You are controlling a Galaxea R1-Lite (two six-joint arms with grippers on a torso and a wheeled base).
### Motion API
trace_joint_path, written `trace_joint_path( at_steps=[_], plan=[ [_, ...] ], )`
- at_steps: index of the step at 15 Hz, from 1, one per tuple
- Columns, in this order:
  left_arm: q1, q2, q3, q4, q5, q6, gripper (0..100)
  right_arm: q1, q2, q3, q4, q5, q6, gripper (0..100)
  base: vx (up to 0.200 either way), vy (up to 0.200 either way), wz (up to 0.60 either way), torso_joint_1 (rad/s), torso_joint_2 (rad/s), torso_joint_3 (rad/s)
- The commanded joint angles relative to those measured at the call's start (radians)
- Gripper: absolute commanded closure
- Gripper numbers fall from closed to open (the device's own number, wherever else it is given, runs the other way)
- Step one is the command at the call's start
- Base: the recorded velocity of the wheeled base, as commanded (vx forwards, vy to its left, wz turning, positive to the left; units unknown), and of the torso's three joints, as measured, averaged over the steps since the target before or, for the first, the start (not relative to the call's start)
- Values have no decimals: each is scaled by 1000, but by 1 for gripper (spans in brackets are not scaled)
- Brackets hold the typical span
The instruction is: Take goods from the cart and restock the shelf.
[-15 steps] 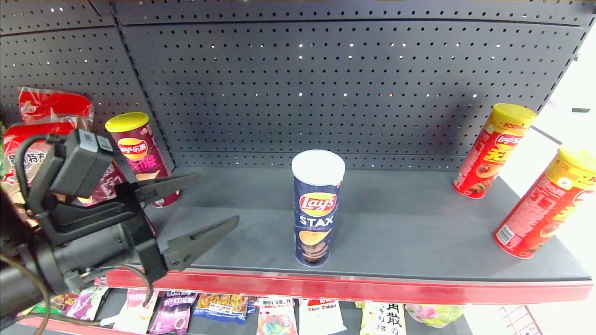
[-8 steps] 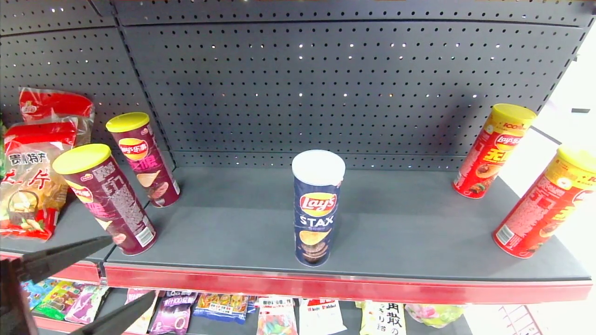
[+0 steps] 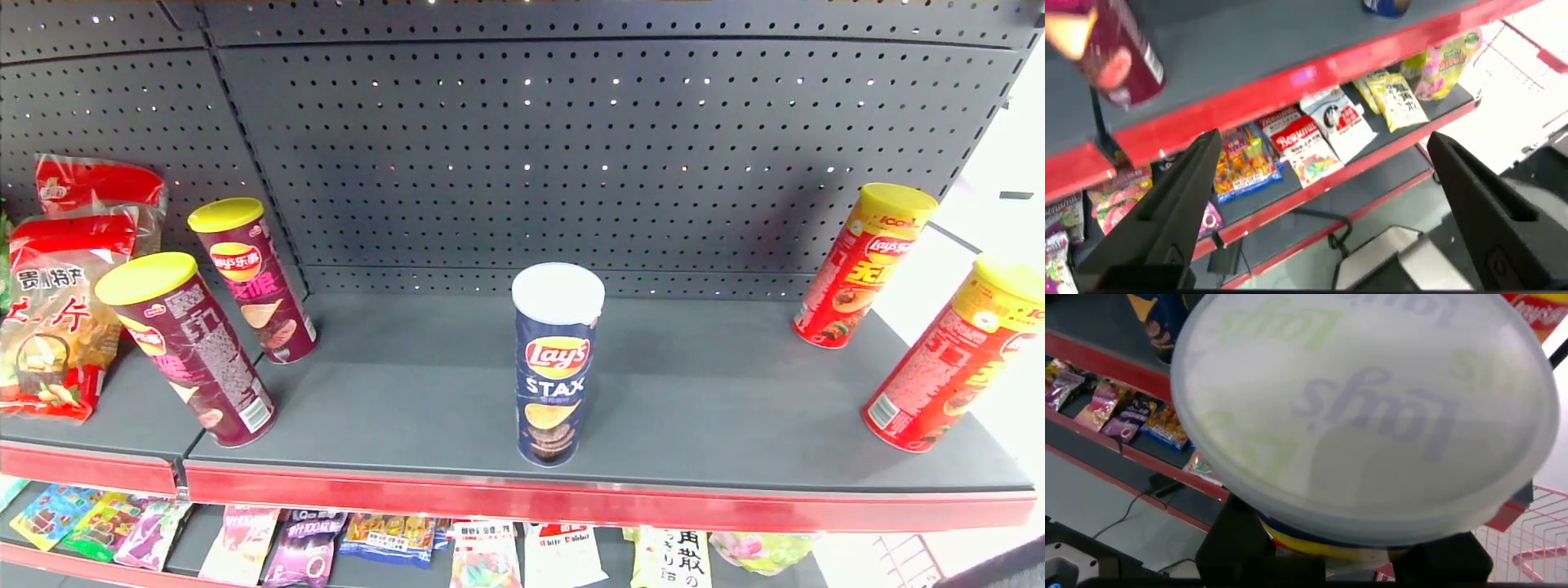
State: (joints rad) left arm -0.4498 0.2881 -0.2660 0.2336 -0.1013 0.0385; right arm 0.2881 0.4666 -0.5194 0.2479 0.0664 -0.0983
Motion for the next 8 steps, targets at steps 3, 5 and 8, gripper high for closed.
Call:
trace_joint_path(
  at_steps=[3, 5, 8],
  plan=[
    [0, -67, 10, 4, 2, 6, 0, 92, 495, -330, -4, 52, -67, 100, 0, 0, 0, 0, 0, 0],
    [0, -69, 10, 4, 2, 8, 0, 131, 618, -424, -6, 53, -64, 100, 0, 0, 0, 0, 0, 0],
    [0, -69, 8, 4, 3, 21, 0, 146, 787, -511, -70, 53, -61, 100, 0, 0, 0, 0, 0, 0]
  ],
)
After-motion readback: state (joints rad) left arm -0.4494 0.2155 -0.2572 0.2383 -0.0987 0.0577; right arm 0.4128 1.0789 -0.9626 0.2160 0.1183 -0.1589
